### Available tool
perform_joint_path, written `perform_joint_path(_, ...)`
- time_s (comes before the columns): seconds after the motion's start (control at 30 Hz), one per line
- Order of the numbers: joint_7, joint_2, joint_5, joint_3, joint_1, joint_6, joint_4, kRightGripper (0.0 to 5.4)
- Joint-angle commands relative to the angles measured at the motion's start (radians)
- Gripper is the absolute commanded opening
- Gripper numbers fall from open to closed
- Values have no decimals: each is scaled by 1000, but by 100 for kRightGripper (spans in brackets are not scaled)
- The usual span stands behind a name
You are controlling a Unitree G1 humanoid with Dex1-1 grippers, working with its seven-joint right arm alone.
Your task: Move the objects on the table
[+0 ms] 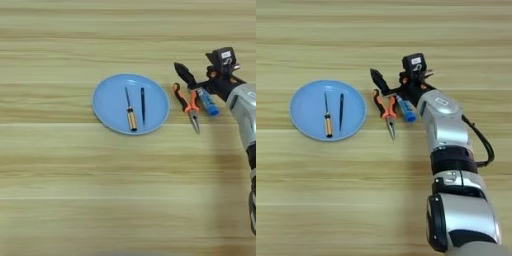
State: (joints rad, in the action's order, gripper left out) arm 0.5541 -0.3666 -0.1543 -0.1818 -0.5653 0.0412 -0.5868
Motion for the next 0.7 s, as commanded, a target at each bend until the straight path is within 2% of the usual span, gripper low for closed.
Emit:
perform_joint_path(0.03, -2, -5, -19, 8, -54, 0, 85, 538)
perform_joint_path(0.37, 22, 54, -33, 53, -24, 40, 155, 538)
perform_joint_path(0.7, 23, 142, -4, 152, 27, 81, 192, 538)
